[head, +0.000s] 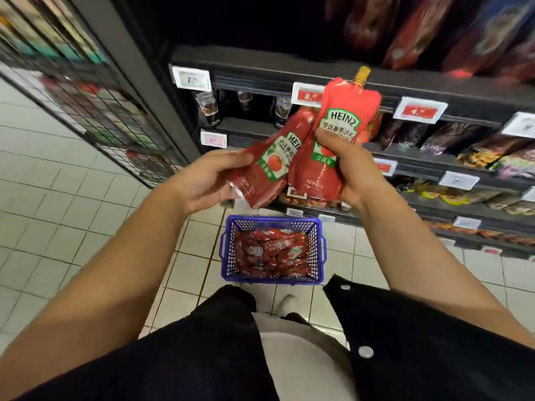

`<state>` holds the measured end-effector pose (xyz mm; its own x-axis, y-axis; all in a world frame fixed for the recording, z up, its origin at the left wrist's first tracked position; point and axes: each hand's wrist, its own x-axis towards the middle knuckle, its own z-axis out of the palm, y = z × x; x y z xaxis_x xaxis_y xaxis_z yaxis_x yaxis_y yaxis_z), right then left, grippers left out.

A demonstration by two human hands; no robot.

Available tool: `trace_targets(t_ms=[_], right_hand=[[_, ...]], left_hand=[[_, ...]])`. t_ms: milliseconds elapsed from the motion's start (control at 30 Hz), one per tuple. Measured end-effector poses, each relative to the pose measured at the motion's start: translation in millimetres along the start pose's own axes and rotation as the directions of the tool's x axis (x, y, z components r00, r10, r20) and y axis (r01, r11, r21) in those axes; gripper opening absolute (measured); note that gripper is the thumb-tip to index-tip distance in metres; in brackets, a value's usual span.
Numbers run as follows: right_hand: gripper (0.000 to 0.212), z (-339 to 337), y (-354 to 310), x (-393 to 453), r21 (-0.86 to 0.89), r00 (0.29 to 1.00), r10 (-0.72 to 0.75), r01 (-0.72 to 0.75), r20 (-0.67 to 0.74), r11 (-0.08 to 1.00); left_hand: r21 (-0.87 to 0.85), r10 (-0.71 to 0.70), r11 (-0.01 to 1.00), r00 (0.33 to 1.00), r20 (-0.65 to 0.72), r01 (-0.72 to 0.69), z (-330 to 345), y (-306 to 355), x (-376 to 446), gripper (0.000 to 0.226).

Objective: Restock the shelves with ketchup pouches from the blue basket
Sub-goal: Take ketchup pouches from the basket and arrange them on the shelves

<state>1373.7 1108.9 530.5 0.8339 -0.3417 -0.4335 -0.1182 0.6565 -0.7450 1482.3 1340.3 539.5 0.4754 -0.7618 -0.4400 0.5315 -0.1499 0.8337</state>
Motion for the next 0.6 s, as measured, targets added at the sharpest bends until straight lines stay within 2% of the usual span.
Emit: trace_targets(t_ms=[100, 167, 233, 367, 500, 600], right_hand=[[0.01, 26, -24, 3, -0.173, 0.995, -0.033, 0.049, 0.094, 0.984], [0.009, 48, -38, 7, -0.276, 0.985, -0.058, 0.101, 0.16, 0.956], [0.009, 70, -53, 9, -0.337, 0.976, -0.084, 0.15, 0.203, 0.929], [0.013, 105, -88, 13, -0.341, 0.955, -0.178, 0.253, 0.236, 0.905], [0.014, 133, -117, 15, -0.36, 0.931, -0.314, 0.363, 0.188, 0.86], [0.025, 151, -124, 22, -0.397, 0.902, -0.414, 0.428, 0.125, 0.812]], left_hand=[[0.301, -0.108, 0.95, 0.992, 0.064, 0.084, -6, 32, 5, 0.052], [0.389, -0.13, 0.918, 0.986, 0.102, 0.081, -5, 53, 12, 0.035], [0.392, -0.09, 0.919, 0.989, 0.115, 0.038, -7, 73, 20, 0.02], [0.31, 0.065, 0.945, 0.99, 0.128, -0.102, -26, 109, 28, 0.02], [0.259, 0.216, 0.937, 0.971, 0.104, -0.236, -46, 149, 38, 0.02], [0.236, 0.284, 0.925, 0.954, 0.098, -0.299, -57, 171, 47, 0.019]])
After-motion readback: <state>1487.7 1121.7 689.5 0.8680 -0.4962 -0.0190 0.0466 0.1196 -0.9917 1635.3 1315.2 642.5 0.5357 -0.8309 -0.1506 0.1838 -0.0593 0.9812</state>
